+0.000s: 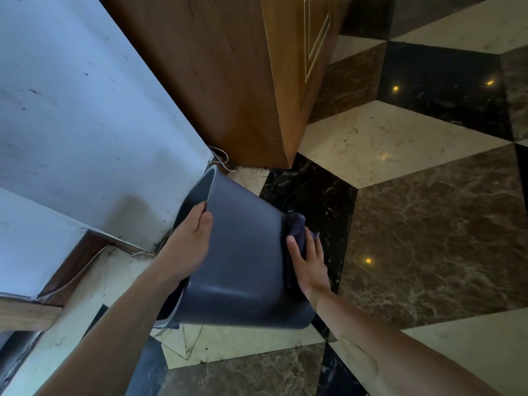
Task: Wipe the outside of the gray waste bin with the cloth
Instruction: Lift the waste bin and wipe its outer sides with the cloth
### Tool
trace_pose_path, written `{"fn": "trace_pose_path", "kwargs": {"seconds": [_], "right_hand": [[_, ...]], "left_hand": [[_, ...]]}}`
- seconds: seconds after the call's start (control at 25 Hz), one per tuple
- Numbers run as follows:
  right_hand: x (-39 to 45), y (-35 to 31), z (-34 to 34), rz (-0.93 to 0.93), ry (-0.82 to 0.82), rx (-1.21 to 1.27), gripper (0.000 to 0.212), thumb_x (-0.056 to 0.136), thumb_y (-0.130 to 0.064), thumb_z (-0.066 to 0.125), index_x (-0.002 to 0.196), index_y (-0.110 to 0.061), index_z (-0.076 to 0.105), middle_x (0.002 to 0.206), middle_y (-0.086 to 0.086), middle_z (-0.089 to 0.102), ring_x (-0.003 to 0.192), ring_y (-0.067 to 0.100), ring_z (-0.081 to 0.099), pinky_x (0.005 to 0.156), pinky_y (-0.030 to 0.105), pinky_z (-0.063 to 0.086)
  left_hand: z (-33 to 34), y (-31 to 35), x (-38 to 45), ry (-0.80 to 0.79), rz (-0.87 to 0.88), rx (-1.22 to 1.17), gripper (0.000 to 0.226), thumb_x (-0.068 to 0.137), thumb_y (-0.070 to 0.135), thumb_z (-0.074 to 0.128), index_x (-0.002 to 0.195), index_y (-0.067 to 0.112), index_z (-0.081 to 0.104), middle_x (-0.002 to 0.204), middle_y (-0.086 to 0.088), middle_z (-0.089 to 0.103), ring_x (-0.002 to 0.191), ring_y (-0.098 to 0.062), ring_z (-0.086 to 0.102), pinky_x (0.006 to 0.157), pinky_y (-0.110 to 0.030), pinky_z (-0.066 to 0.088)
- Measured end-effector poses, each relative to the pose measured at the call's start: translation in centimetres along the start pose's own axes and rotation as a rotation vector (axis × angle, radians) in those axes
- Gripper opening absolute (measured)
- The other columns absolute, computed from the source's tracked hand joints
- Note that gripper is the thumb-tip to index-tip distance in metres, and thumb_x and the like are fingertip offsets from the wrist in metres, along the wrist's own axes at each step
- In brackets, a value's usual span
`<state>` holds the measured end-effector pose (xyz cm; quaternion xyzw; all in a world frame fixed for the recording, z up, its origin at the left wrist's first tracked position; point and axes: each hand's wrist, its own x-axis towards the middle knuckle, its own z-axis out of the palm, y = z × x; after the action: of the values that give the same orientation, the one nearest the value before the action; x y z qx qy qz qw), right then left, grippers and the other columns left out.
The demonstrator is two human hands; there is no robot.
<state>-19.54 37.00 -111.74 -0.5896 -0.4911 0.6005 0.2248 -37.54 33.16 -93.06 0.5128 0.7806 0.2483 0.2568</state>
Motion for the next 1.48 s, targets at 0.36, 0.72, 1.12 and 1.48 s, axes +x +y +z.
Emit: {"fn": "trace_pose_path", "kwargs": {"seconds": [0.36, 0.72, 1.12, 1.48], "right_hand": [[-0.7, 1.6, 0.4, 0.047, 0.079, 0.023, 0.066, 0.094, -0.065, 0.033, 0.154, -0.041, 0.020, 0.159, 0.007, 0.030, 0.139, 0.034, 0.038, 0.111, 0.050, 0.031], [-0.8, 2.0, 0.3, 0.047, 0.072, -0.010, 0.060, 0.095, -0.063, 0.032, 0.151, -0.044, 0.025, 0.154, 0.006, 0.037, 0.135, 0.033, 0.043, 0.106, 0.048, 0.035], [-0.1, 2.7, -2.8, 0.340, 0.137, 0.350, 0.053, 0.098, -0.057, 0.039, 0.148, -0.041, 0.039, 0.146, 0.009, 0.051, 0.131, 0.037, 0.048, 0.109, 0.045, 0.037], [0.1, 0.1, -6.7, 0.208, 0.246, 0.528, 0.055, 0.096, -0.061, 0.041, 0.148, -0.043, 0.037, 0.152, 0.004, 0.046, 0.137, 0.035, 0.043, 0.114, 0.051, 0.032]], "left_hand": [[0.2, -0.1, 0.6, 0.097, -0.106, 0.015, 0.021, 0.092, 0.035, 0.033, 0.077, 0.027, 0.046, 0.075, 0.005, 0.055, 0.070, -0.014, 0.055, 0.065, -0.032, 0.044], [-1.0, 4.8, 8.1, -0.005, -0.437, 0.097, 0.071, 0.087, 0.067, 0.030, 0.126, 0.013, 0.052, 0.120, -0.010, 0.061, 0.107, -0.031, 0.058, 0.087, -0.044, 0.049], [1.2, 4.1, 9.7, 0.219, -0.322, 0.322, 0.039, 0.100, 0.030, 0.038, 0.105, -0.003, 0.058, 0.111, -0.025, 0.062, 0.083, -0.033, 0.051, 0.068, -0.036, 0.038], [-5.1, 3.9, 2.3, 0.106, 0.175, 0.381, 0.014, 0.086, 0.026, 0.044, 0.074, 0.021, 0.045, 0.051, 0.002, 0.043, 0.049, -0.021, 0.038, 0.048, -0.032, 0.032]]}}
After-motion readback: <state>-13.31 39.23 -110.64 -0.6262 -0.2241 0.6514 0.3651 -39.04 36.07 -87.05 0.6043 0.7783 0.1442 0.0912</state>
